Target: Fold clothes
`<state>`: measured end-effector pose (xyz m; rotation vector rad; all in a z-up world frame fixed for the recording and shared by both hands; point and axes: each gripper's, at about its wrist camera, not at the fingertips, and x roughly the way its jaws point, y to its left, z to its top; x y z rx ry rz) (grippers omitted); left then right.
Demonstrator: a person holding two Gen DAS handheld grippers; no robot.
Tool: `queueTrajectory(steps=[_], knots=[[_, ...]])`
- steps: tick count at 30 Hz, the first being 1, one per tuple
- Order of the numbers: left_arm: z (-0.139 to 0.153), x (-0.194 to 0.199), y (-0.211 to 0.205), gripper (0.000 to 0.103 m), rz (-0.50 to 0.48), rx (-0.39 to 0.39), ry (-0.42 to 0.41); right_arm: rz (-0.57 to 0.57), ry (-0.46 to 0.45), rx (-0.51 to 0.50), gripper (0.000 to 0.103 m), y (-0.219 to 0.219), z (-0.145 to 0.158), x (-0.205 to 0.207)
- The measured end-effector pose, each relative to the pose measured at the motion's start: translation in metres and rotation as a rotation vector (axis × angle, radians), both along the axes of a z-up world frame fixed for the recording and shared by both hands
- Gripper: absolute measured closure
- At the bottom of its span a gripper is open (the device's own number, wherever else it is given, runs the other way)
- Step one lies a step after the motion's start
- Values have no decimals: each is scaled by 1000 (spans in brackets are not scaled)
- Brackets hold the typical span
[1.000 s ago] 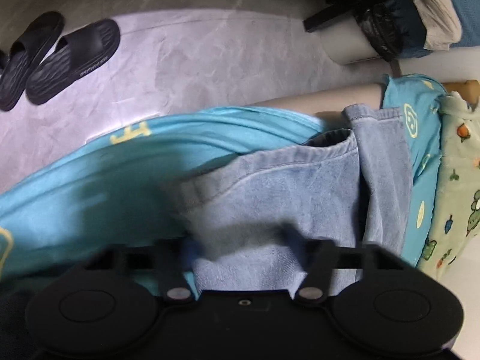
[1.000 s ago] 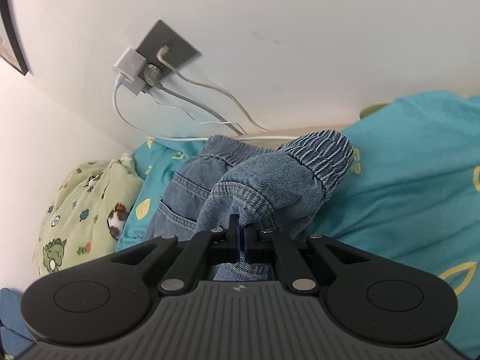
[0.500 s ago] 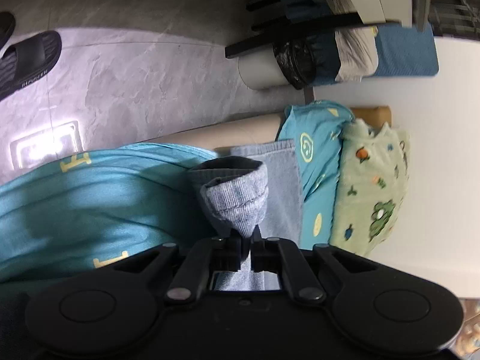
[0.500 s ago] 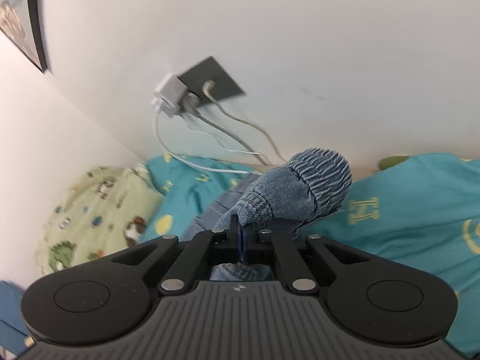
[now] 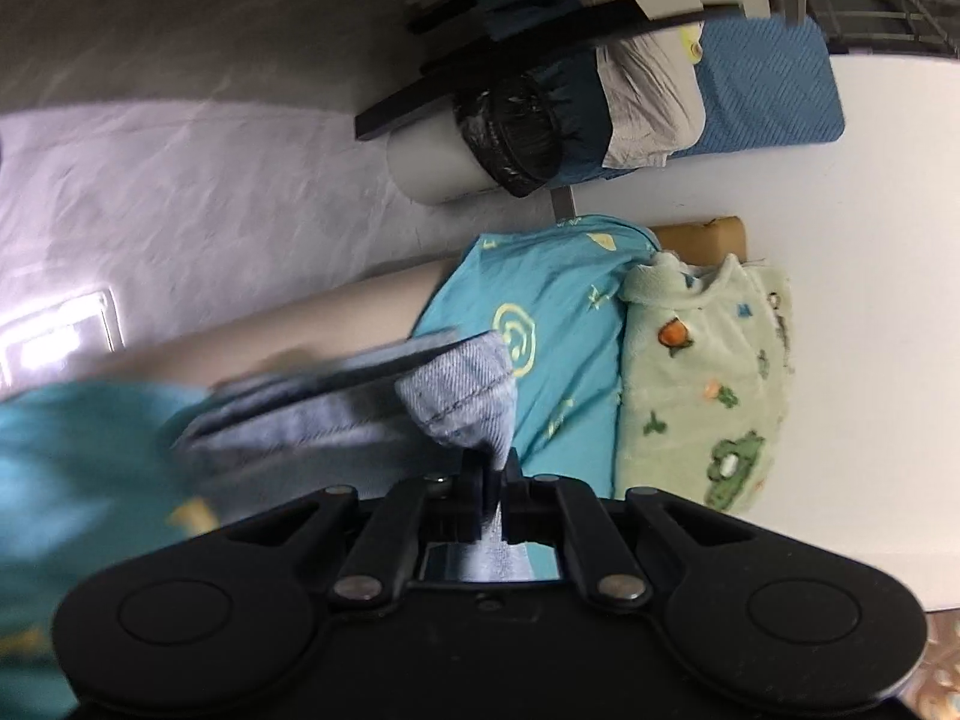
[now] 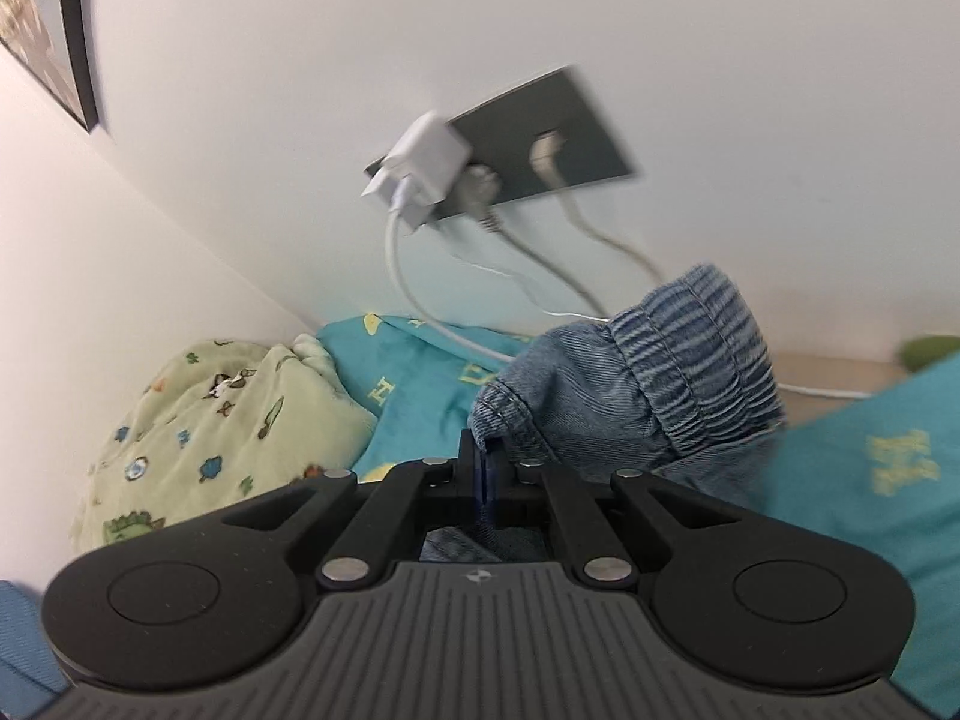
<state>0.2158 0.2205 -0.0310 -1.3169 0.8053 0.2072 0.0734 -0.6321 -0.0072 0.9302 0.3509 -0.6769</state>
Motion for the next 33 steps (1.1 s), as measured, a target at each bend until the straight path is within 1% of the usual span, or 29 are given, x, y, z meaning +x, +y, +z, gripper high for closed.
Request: queueTrajectory(steps=[3, 6, 9, 11, 13, 15, 16, 17, 18, 20, 21, 23, 25, 27, 28, 29, 30, 33], knots=[[-18, 48, -9, 99, -17, 55, 20, 10, 29, -26, 102, -2, -16, 49], [-42, 88, -17, 99, -52, 121, 45, 25, 76, -65, 102, -2, -43, 94], [-63, 118, -26, 99, -91, 195, 75, 34, 119, -86, 102, -7, -75, 127], [-78, 126, -32, 99, -92, 203, 97, 39, 172, -109, 102, -8, -98, 141], [-88, 130, -35, 98, -107, 217, 104, 38, 209, -114, 100, -8, -116, 147], [-90, 132, -38, 97, -137, 246, 96, 34, 225, -103, 98, -10, -127, 145], [-88, 131, -39, 92, -149, 252, 88, 33, 229, -100, 98, -10, -130, 143], [-86, 129, -40, 83, -159, 256, 80, 38, 224, -100, 93, -10, -130, 140], [-81, 126, -41, 77, -172, 264, 66, 51, 217, -101, 82, -10, -128, 138], [-70, 116, -44, 54, -200, 283, 35, 98, 215, -107, 66, -4, -119, 134], [-64, 112, -46, 51, -214, 293, 20, 118, 220, -130, 65, 2, -112, 131], [-55, 95, -49, 45, -228, 296, -18, 161, 229, -193, 63, 21, -97, 124], [-50, 76, -53, 43, -243, 283, -39, 218, 244, -242, 63, 44, -85, 117], [-51, 55, -57, 41, -248, 243, -37, 273, 262, -343, 63, 77, -70, 109], [-52, 44, -58, 41, -244, 218, -37, 308, 255, -394, 63, 95, -63, 104], [-53, 33, -58, 39, -242, 198, -38, 344, 242, -424, 63, 112, -57, 99], [-54, 24, -59, 39, -237, 187, -36, 382, 222, -424, 63, 126, -52, 95], [-56, 2, -61, 38, -215, 188, -22, 505, 145, -389, 63, 169, -42, 83]])
